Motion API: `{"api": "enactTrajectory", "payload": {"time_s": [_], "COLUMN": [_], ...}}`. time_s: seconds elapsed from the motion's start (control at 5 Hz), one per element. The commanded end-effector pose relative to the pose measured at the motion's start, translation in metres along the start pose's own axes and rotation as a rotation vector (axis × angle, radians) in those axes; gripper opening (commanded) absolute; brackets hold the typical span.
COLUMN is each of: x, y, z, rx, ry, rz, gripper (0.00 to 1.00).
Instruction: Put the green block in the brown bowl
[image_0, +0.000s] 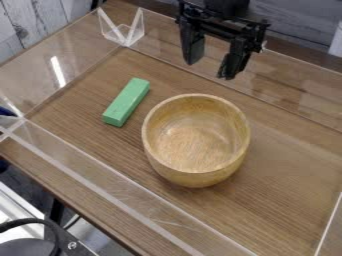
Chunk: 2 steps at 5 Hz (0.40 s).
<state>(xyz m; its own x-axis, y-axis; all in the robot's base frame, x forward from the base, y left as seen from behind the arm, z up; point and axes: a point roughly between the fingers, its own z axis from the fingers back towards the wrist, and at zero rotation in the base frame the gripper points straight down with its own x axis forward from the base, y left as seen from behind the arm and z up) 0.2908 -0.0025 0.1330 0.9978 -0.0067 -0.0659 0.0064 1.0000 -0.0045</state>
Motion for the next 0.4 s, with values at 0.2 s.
{"api": "enactTrajectory", "payload": {"time_s": [0.2], "x": [-0.006], "y": [0.022], "z": [-0.009], "rx": [-0.032], "ry": [-0.025], "rz": [0.007], "gripper": [1.00]}}
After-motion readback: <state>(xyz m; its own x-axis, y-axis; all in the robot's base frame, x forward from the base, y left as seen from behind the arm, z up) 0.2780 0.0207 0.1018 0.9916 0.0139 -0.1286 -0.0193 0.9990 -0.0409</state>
